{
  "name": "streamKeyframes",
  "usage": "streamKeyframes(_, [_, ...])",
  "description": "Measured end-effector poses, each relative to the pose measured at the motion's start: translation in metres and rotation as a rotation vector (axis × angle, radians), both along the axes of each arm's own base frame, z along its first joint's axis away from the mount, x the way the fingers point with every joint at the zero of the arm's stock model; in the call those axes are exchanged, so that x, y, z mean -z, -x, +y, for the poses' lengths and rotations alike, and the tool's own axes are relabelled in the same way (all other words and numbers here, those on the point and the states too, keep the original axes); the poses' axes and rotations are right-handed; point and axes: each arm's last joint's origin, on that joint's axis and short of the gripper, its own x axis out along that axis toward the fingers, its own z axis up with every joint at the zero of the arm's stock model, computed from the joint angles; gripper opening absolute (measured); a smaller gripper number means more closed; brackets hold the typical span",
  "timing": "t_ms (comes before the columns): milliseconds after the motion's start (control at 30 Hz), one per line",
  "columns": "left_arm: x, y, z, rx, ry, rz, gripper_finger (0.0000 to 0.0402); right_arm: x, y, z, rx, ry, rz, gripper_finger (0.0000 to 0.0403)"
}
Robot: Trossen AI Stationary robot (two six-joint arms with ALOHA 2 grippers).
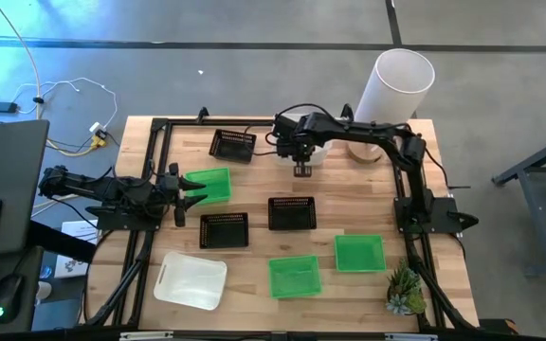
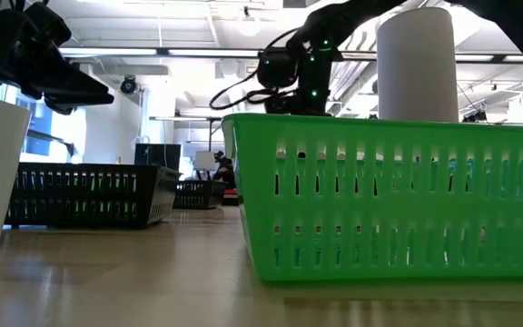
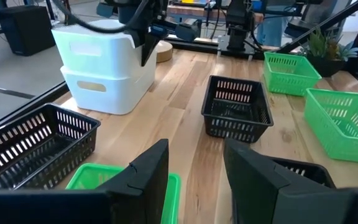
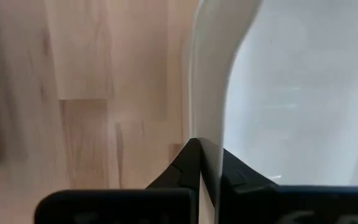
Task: Stack baskets on shelf by color
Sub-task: Stack the middle white bin on the top white bin
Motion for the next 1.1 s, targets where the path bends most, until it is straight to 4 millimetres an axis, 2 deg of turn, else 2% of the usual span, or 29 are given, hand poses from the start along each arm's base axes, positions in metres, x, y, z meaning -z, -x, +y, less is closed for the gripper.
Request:
streamKeyframes(733, [0.0014, 0.0004, 0.0, 0.0, -0.001, 0.016, 0.0142, 0.004, -0.0008, -0.0002, -0.01, -0.006, 0.013, 0.0002])
streamKeyframes(833, [0.0014, 0.0004, 0.0, 0.002, -0.001, 0.016, 0.0142, 0.004, -0.0007, -0.0002, 0.003, -0.007, 0.011, 0.0019])
streamKeyframes(1100, [0.0015, 0.0001, -0.0009, 0.033, 0.008, 0.017, 0.0142, 0.0012, 0.0003, -0.0015, 0.044, 0.041, 0.028, 0.0103])
